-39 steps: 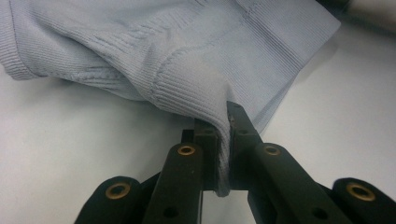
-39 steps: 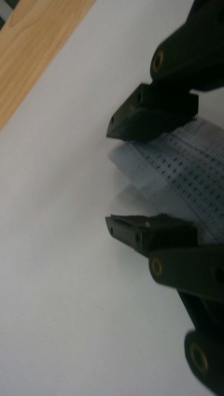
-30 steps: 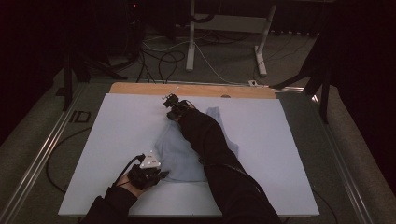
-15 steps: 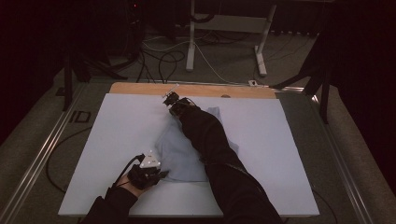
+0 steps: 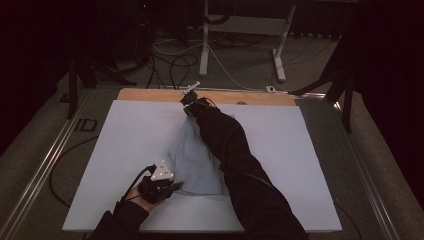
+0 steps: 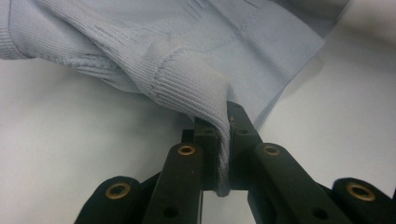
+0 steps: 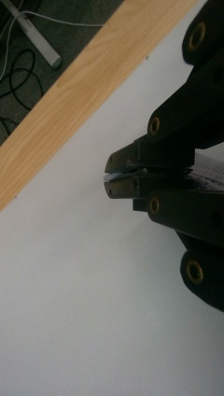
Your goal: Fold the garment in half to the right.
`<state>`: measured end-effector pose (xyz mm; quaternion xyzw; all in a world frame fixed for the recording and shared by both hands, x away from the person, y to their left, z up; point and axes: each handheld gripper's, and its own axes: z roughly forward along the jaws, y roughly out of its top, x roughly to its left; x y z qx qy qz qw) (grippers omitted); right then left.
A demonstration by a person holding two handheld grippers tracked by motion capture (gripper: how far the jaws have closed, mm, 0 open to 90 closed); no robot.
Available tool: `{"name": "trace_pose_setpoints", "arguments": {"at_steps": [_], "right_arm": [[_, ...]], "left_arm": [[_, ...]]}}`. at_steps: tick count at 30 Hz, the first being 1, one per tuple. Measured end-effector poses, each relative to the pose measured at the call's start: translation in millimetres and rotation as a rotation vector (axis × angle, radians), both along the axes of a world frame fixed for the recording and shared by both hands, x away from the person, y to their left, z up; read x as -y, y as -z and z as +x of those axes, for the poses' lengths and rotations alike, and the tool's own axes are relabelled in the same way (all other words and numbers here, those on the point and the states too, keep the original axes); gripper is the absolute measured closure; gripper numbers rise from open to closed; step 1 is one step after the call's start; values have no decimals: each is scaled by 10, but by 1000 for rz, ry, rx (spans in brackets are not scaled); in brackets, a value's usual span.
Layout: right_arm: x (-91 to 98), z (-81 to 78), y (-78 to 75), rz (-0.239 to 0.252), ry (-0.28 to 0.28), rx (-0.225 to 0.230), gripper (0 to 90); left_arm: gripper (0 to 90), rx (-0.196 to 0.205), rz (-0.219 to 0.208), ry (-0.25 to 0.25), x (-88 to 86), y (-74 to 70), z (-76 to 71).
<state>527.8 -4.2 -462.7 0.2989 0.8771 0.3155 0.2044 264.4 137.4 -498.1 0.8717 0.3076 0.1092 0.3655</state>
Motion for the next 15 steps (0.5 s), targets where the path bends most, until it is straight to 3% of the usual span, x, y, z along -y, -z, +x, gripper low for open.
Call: {"name": "trace_pose_setpoints", "arguments": {"at_steps": [15], "right_arm": [[229, -52, -241, 43, 16, 29, 876]], "left_arm": [[873, 33, 6, 37, 150, -201, 23]]}}
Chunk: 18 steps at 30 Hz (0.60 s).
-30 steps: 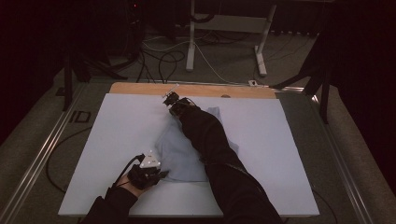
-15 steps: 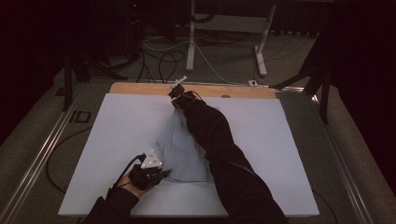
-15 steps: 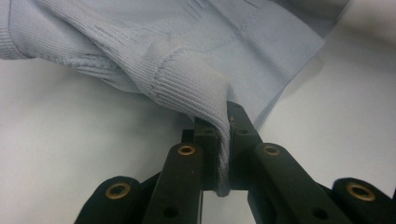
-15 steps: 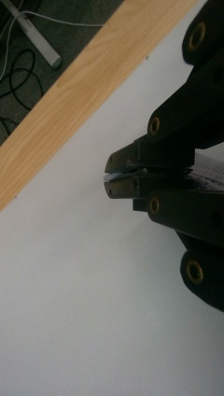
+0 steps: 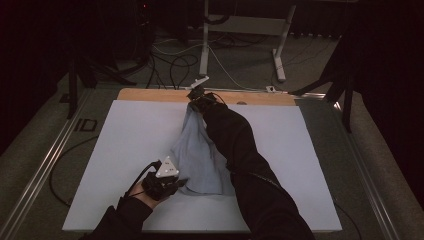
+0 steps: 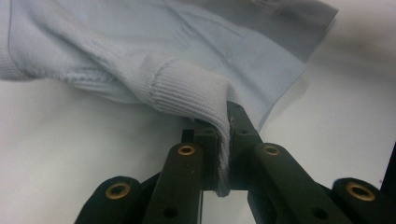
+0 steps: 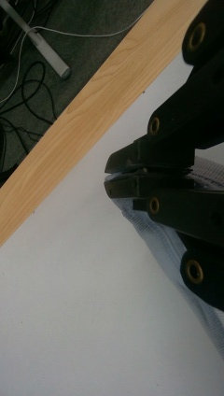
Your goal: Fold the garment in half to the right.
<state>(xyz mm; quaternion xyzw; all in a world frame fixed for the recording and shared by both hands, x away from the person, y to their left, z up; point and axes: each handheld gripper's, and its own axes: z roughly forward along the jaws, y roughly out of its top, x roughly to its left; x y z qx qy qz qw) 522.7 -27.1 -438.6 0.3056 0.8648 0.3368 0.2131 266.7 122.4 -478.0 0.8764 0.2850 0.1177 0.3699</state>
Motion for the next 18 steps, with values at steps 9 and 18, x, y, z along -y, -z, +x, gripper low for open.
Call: {"name": "trace_pose_setpoints", "arguments": {"at_steps": [9, 18], "right_arm": [[215, -19, -90, 31, 13, 14, 875], [430, -54, -126, 55, 27, 24, 875]], "left_arm": [[873, 10, 10, 36, 164, -73, -1], [873, 27, 23, 74, 357, -135, 27]]}}
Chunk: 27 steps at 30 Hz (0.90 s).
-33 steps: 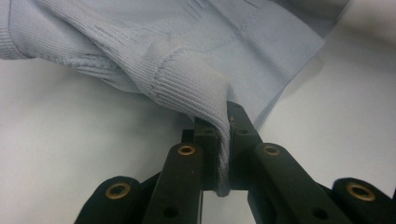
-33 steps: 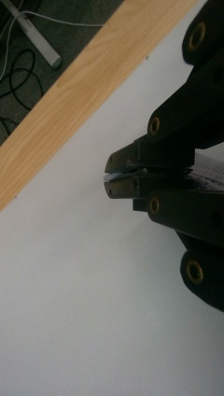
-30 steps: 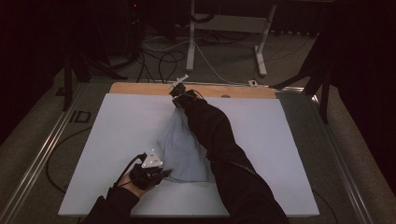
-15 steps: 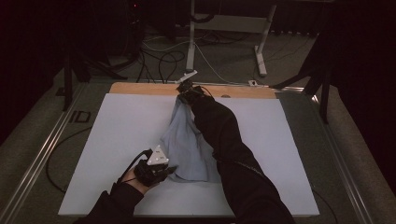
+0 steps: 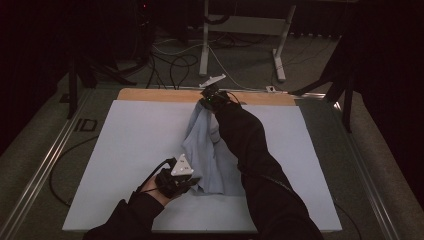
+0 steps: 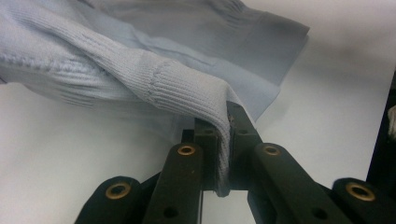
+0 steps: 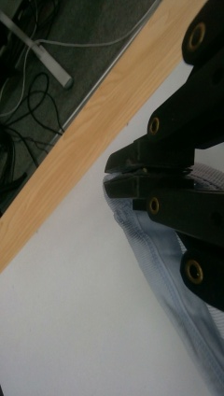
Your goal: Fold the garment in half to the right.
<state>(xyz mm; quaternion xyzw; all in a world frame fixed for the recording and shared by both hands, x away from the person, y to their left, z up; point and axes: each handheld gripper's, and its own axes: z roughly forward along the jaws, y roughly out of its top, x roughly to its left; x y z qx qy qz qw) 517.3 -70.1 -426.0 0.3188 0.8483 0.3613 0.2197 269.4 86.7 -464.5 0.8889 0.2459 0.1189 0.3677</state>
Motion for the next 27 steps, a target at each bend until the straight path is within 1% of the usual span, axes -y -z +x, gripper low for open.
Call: {"name": "trace_pose_setpoints", "arguments": {"at_steps": [3, 5, 7, 11, 12, 16, 20, 22, 25, 27], "right_arm": [[97, 0, -5, 16, 9, -1, 875], [150, -5, -7, 13, 14, 6, 875], [209, -3, -9, 25, 21, 5, 875], [318, 1, 4, 26, 28, 12, 875], [347, 0, 7, 32, 34, 4, 875], [462, 7, 35, 34, 41, 3, 874], [570, 25, 73, 47, 43, -11, 874], [611, 32, 94, 47, 44, -12, 874], [671, 44, 132, 57, 45, -16, 874], [706, 51, 155, 59, 46, -13, 873]], "left_arm": [[873, 1, 3, 9, 65, -5, 6], [873, 6, 5, 15, 109, -5, 11], [873, 3, 9, 20, 155, -3, 19], [873, 4, 17, 39, 257, 5, 34], [873, 2, 18, 43, 284, 7, 38], [873, 5, 18, 59, 406, 21, 55], [873, 1, 21, 78, 521, 43, 70], [873, -1, 20, 79, 577, 65, 81], [873, -2, 25, 85, 654, 98, 98], [873, -5, 36, 94, 706, 114, 118]]}}
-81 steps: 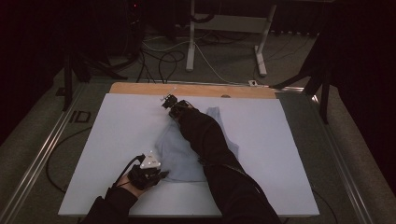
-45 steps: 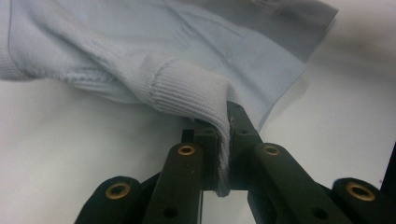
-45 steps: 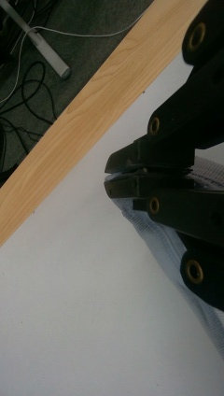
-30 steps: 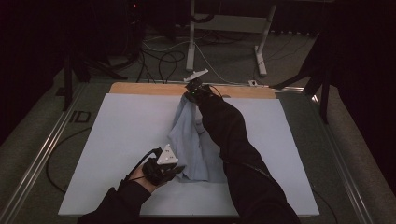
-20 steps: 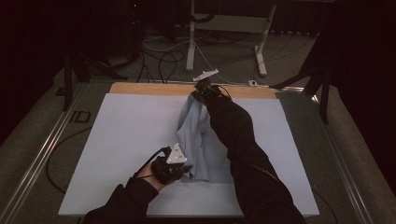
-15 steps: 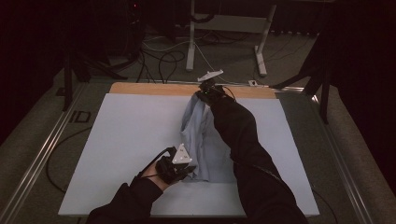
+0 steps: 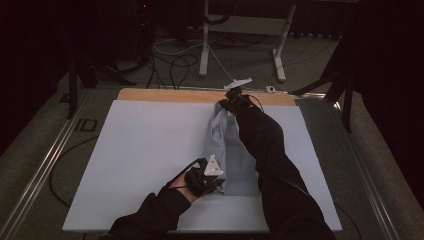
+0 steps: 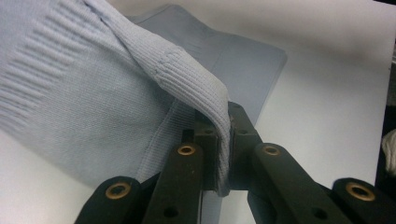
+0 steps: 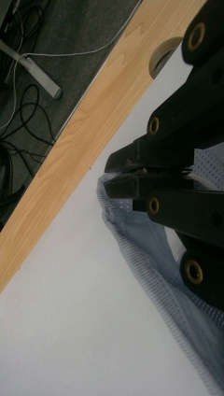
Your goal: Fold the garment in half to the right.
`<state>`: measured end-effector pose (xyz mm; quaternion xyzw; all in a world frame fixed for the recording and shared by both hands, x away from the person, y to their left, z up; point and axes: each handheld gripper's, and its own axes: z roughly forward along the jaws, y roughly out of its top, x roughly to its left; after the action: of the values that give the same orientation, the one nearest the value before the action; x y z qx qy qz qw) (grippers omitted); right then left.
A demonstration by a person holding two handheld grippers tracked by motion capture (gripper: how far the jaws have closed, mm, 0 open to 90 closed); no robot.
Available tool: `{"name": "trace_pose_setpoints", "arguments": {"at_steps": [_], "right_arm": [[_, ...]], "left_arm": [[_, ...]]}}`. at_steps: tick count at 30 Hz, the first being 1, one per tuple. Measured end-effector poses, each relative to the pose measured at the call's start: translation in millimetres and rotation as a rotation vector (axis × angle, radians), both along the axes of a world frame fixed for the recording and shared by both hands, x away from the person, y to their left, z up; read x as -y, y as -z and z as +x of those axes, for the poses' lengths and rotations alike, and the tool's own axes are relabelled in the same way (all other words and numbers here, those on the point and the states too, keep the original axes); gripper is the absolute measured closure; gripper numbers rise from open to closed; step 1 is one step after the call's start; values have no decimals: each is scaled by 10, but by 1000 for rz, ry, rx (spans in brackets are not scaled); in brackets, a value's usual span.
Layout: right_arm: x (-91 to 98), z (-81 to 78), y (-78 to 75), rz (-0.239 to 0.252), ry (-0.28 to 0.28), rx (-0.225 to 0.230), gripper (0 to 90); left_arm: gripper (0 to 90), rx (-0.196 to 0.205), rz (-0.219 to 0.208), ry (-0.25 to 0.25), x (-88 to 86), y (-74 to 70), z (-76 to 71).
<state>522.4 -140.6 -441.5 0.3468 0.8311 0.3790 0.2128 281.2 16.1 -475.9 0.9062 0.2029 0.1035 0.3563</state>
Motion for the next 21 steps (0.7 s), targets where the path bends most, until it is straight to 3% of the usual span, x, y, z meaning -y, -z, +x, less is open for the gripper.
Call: {"name": "trace_pose_setpoints", "arguments": {"at_steps": [10, 21], "right_arm": [[123, 52, 159, 15, 7, -21, 872], [229, 118, 339, 33, 7, -57, 869]], "left_arm": [[872, 1, 38, 28, 297, 79, 31], [872, -13, 71, 37, 477, 193, 84]]}}
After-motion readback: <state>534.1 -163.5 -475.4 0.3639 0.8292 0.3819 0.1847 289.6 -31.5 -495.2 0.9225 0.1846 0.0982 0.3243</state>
